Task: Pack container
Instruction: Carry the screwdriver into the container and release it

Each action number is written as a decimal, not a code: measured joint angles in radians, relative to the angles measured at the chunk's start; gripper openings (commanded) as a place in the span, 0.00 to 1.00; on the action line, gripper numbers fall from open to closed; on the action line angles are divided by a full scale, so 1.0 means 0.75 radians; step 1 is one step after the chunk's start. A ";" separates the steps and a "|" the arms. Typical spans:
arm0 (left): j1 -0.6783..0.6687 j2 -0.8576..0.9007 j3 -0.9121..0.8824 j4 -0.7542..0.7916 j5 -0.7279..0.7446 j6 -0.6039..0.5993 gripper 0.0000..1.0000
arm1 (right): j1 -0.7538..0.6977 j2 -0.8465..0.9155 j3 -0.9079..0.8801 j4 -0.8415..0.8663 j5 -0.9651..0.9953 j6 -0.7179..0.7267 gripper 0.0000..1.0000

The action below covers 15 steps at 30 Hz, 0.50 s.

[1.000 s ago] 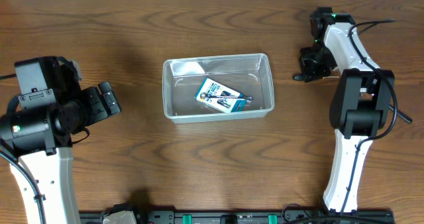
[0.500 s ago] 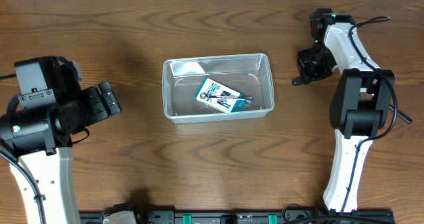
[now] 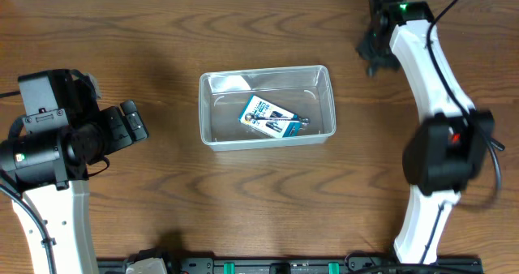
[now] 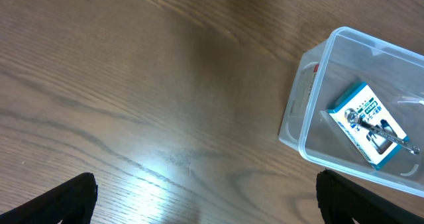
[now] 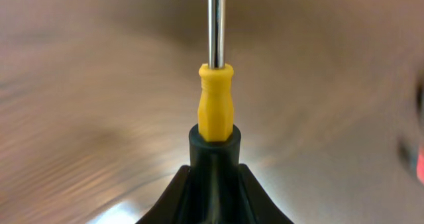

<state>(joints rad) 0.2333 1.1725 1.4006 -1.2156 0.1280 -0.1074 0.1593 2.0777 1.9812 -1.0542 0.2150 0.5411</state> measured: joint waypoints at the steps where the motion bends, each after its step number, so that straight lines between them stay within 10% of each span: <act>1: 0.000 0.000 0.000 0.001 0.000 0.000 0.98 | 0.033 -0.052 0.007 0.029 -0.014 -0.105 0.01; 15: 0.000 0.000 0.000 0.000 0.000 0.000 0.98 | 0.492 -0.189 0.028 -0.232 -0.406 -1.578 0.01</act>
<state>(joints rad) 0.2333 1.1725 1.4006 -1.2156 0.1280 -0.1074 0.5282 1.9362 2.0022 -1.2285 -0.0898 -0.6422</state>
